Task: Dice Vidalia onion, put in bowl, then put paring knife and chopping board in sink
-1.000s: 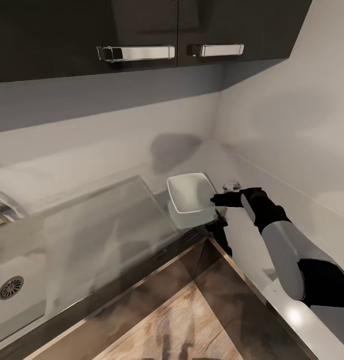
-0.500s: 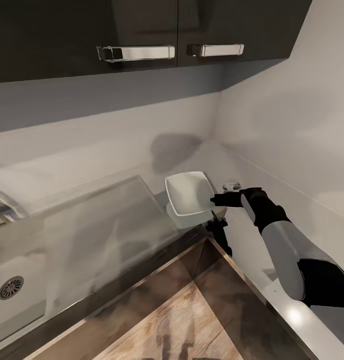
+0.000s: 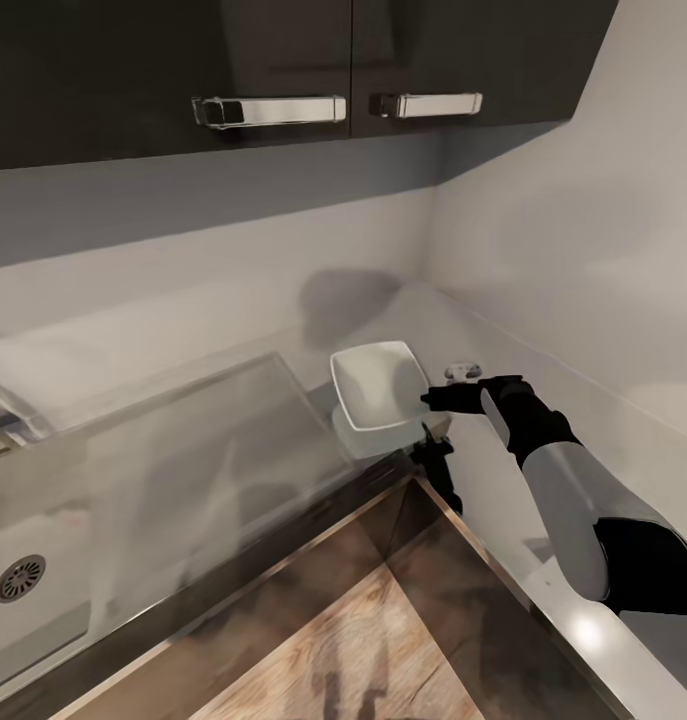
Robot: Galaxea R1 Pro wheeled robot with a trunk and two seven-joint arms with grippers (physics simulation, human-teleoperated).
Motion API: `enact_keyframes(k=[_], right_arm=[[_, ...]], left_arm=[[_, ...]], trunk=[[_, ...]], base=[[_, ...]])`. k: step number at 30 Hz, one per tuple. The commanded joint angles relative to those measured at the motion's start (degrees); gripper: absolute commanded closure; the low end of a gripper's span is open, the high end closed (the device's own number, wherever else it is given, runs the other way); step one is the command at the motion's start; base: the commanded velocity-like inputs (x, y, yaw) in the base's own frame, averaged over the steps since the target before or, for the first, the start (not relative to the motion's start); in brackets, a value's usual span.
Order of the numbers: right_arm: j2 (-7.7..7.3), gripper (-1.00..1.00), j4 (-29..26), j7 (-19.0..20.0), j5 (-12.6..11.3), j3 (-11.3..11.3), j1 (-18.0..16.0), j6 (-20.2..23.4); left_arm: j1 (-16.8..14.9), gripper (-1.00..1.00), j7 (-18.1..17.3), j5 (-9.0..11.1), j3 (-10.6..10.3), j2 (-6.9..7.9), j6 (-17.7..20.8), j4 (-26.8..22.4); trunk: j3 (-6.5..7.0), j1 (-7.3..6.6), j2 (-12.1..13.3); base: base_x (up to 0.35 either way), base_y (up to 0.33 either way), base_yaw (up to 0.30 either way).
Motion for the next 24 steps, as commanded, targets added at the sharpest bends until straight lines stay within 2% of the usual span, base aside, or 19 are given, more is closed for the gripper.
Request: enact_keyframes(k=[1, 13, 24], right_arm=[[0.02, 1.00, -0.07, 0.42, 0.49, -0.23, -0.04, -0.20], [0.39, 1.00, 0.01, -0.04, 0.59, -0.09, -0.07, -1.53], [0.53, 1.00, 0.02, -0.09, 0.50, -0.02, -0.05, -1.55]], left_arm=[[0.03, -1.00, 0.01, 0.33, -0.08, -0.01, -0.08, -0.07], [0.03, -1.00, 0.01, 0.33, -0.08, -0.01, -0.27, 0.65], [0.03, -1.00, 0.01, 0.33, -0.08, -0.01, -0.34, 0.69]], trunk=[[-0.01, 0.04, -0.10], [1.02, 0.04, -0.10], [1.99, 0.04, -0.10]], base=[[0.000, 0.000, -0.079], [0.000, 0.000, -0.086], [0.000, 0.000, -0.027]])
